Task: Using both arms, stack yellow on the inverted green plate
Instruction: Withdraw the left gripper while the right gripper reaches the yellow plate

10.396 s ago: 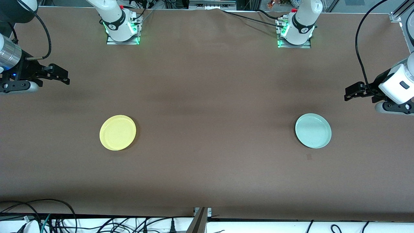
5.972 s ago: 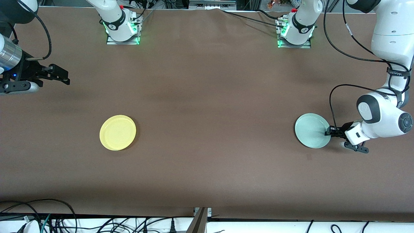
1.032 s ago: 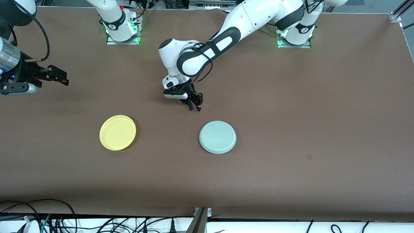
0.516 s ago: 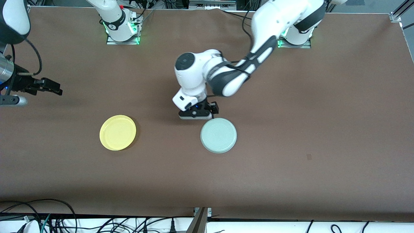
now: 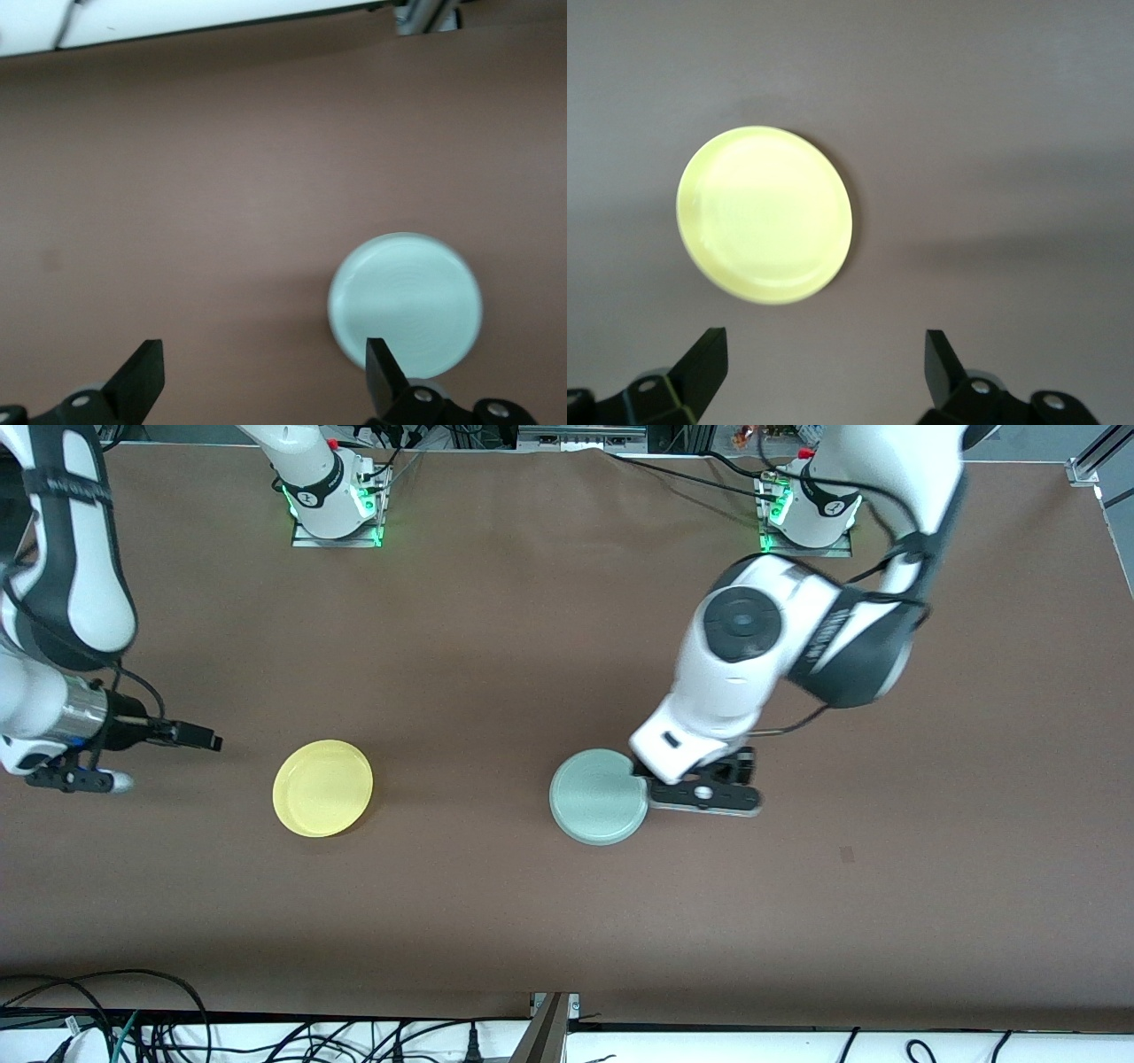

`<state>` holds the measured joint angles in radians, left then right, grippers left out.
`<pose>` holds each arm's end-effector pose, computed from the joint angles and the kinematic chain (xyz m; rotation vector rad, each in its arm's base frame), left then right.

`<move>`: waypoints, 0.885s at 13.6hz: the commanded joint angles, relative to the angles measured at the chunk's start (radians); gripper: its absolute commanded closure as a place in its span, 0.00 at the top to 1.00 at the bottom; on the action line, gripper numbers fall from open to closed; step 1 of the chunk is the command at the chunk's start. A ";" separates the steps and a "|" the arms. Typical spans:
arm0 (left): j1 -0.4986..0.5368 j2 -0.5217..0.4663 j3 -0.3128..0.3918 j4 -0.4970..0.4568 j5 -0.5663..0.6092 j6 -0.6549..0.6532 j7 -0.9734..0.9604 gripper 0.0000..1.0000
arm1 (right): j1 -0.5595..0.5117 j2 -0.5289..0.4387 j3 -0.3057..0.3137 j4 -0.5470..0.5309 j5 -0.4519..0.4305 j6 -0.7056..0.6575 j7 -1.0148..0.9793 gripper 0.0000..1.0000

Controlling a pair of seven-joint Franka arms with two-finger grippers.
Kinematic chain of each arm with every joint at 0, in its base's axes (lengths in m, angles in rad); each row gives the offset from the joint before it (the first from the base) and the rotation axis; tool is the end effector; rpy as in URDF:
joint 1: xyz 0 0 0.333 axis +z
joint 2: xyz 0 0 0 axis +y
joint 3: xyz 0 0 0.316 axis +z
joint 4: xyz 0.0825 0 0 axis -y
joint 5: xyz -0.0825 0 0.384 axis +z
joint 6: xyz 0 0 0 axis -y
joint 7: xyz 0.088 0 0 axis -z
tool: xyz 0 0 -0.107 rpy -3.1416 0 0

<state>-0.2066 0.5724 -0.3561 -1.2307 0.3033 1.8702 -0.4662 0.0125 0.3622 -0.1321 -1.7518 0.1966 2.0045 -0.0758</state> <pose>0.6566 -0.3118 0.4628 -3.0853 0.1689 -0.2148 0.6343 -0.0578 0.3577 -2.9958 0.1950 0.1379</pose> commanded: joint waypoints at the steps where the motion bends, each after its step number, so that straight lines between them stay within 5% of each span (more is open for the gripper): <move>1: 0.120 -0.189 0.000 -0.185 -0.094 -0.021 0.153 1.00 | -0.002 0.047 0.009 -0.122 0.029 0.254 -0.002 0.98; 3: 0.196 -0.224 0.022 -0.188 -0.167 -0.087 0.271 1.00 | -0.003 0.107 0.011 -0.158 0.084 0.353 -0.004 0.96; 7: 0.204 -0.273 0.221 -0.188 -0.306 -0.169 0.472 1.00 | -0.002 0.170 0.034 -0.159 0.208 0.400 -0.041 0.68; 10: 0.246 -0.327 0.250 -0.211 -0.311 -0.223 0.515 1.00 | -0.002 0.213 0.052 -0.163 0.246 0.419 -0.047 0.49; 11: 0.251 -0.347 0.252 -0.229 -0.311 -0.224 0.512 1.00 | -0.002 0.218 0.054 -0.163 0.253 0.419 -0.056 0.40; 12: 0.263 -0.368 0.252 -0.262 -0.309 -0.226 0.511 1.00 | -0.002 0.218 0.054 -0.163 0.253 0.419 -0.061 0.19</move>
<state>0.0427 0.2847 -0.1035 -1.3997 0.0182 1.6460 0.0272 0.0160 0.5791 -0.0864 -1.9063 0.4184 2.4068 -0.0998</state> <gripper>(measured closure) 0.000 0.515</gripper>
